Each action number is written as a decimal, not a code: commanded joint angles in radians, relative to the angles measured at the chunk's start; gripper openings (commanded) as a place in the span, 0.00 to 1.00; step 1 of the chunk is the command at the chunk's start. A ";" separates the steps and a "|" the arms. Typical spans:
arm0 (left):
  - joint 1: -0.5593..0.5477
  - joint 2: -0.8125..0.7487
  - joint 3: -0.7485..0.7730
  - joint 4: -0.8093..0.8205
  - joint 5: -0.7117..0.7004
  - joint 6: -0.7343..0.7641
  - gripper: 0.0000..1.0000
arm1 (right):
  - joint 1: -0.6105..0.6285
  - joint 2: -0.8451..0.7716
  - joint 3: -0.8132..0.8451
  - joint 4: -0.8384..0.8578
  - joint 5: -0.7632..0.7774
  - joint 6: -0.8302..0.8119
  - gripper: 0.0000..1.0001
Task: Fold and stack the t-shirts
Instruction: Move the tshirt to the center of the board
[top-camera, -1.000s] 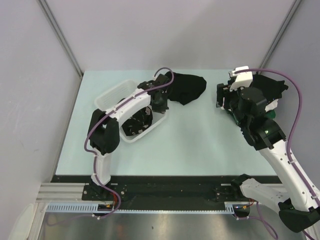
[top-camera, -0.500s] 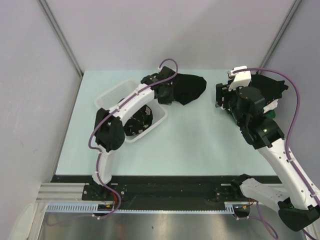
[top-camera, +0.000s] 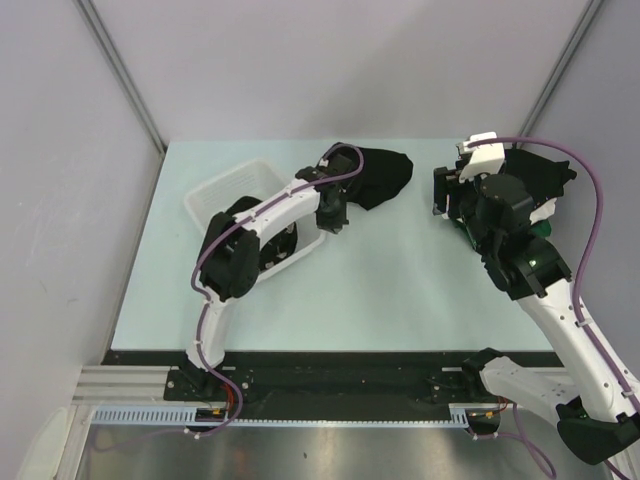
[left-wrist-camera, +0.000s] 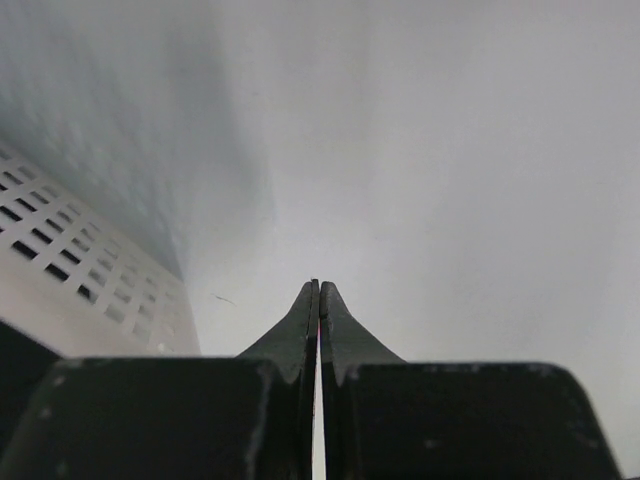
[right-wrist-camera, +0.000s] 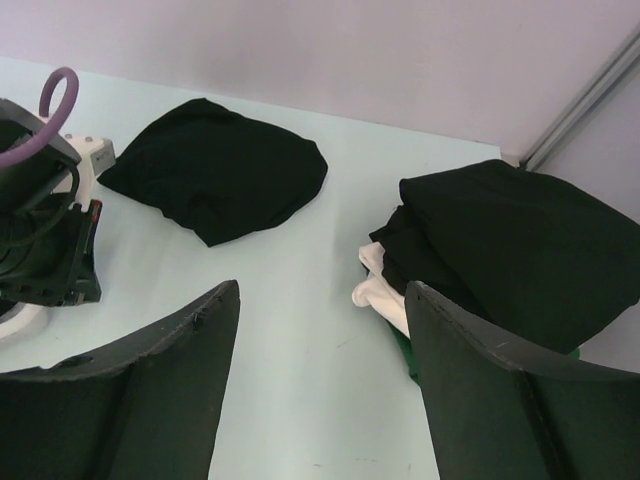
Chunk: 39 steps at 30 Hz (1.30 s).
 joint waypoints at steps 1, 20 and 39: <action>0.028 -0.072 -0.094 -0.048 -0.080 -0.036 0.00 | -0.003 -0.007 0.004 -0.003 0.003 0.000 0.72; 0.286 -0.316 -0.384 -0.088 -0.230 -0.028 0.00 | -0.006 0.007 -0.005 0.023 -0.031 0.023 0.72; 0.433 -0.324 -0.409 -0.128 -0.308 0.036 0.00 | -0.004 -0.018 -0.007 -0.003 -0.029 0.020 0.72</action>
